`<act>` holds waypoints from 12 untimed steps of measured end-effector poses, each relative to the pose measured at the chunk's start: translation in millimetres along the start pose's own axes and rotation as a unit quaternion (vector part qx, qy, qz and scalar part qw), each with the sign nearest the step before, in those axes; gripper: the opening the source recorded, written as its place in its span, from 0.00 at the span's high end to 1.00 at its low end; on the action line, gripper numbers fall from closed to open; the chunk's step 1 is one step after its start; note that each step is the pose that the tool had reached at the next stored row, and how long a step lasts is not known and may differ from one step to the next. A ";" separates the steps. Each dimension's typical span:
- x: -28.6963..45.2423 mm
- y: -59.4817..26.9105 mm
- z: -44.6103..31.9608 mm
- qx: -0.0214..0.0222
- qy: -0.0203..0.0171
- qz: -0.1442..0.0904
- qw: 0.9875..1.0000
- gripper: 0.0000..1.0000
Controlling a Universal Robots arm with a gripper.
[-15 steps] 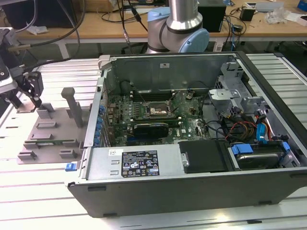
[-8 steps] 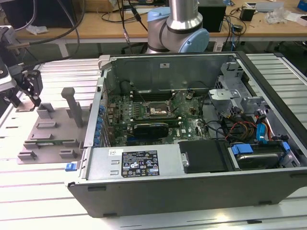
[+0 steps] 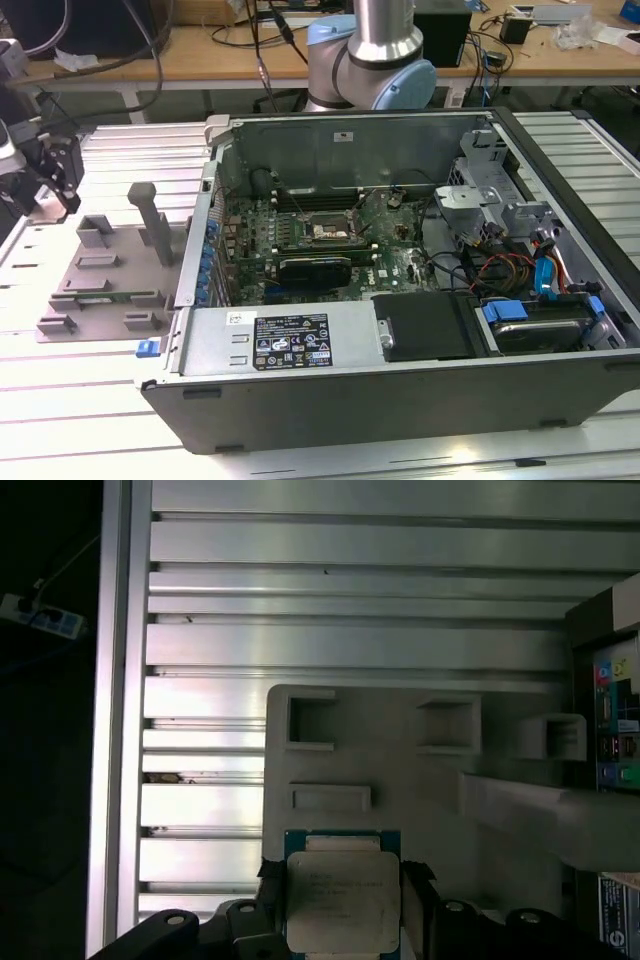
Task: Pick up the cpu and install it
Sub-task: 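Pick up the cpu and move it towards the insertion slot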
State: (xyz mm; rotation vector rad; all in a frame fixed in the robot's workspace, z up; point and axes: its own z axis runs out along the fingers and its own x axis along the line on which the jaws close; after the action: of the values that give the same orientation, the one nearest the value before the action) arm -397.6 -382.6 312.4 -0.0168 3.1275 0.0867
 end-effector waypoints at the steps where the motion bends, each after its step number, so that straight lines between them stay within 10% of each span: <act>1: 0.0 0.2 -3.5 0.000 0.000 0.000 1.000 0.45; 11: -0.5 1.9 -34.9 0.000 0.000 0.000 1.000 0.45; 12: -0.8 2.8 -51.0 0.000 0.000 0.000 1.000 0.45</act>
State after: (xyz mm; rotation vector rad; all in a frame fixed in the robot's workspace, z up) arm -397.5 -382.5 363.4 -0.0168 3.1275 0.0866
